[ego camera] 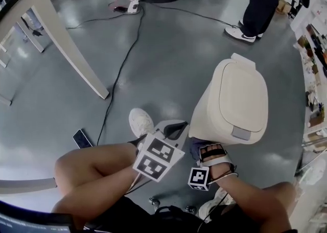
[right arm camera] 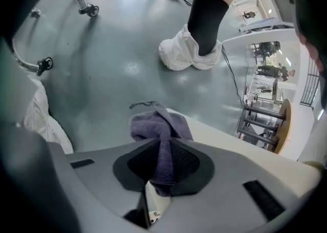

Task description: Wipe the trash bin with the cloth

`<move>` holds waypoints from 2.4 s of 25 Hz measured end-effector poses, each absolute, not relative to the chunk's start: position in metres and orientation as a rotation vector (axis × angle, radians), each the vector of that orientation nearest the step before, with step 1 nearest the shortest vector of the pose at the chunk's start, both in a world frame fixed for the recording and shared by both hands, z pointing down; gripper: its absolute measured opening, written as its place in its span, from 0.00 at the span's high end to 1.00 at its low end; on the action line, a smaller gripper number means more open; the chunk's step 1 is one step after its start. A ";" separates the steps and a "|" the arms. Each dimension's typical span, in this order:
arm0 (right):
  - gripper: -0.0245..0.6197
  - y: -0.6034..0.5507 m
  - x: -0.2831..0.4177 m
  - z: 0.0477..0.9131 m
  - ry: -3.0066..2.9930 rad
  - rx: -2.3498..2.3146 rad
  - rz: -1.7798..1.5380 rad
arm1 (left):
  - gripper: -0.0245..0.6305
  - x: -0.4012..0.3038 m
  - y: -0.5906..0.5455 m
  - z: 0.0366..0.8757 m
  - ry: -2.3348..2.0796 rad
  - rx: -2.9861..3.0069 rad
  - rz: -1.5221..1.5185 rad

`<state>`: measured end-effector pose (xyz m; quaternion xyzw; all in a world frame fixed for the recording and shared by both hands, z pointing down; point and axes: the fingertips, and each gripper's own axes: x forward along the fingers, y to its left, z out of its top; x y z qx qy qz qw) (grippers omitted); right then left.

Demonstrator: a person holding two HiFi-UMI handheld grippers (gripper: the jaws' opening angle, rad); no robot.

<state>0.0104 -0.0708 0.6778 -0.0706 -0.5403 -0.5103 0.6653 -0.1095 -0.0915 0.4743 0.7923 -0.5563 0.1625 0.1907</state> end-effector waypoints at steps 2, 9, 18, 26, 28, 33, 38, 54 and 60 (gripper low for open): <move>0.88 -0.070 0.019 0.679 -1.212 -0.167 -1.133 | 0.96 -0.105 -0.091 0.476 -1.552 2.231 0.463; 0.88 -0.068 0.043 0.687 -1.202 -0.162 -1.103 | 0.96 -0.100 -0.090 0.479 -1.533 2.242 0.471; 0.88 -0.085 0.088 0.687 -1.157 -0.113 -1.022 | 0.96 -0.090 -0.094 0.484 -1.512 2.243 0.500; 0.88 -0.087 0.122 0.684 -1.186 -0.062 -0.956 | 0.96 -0.065 -0.107 0.469 -1.495 2.281 0.503; 0.88 -0.091 0.127 0.680 -1.204 -0.034 -0.945 | 0.96 -0.055 -0.105 0.468 -1.472 2.283 0.504; 0.88 -0.100 0.126 0.657 -1.295 0.060 -0.921 | 0.96 -0.027 -0.105 0.460 -1.447 2.307 0.524; 0.88 -0.106 0.129 0.627 -1.434 0.221 -0.902 | 0.96 -0.007 -0.098 0.461 -1.443 2.287 0.558; 0.88 -0.145 0.204 0.532 -1.881 0.743 -0.364 | 0.96 0.090 -0.081 0.441 -1.433 2.255 0.677; 0.88 -0.173 0.218 0.492 -2.168 1.015 0.032 | 0.96 0.122 -0.093 0.418 -1.516 2.243 0.602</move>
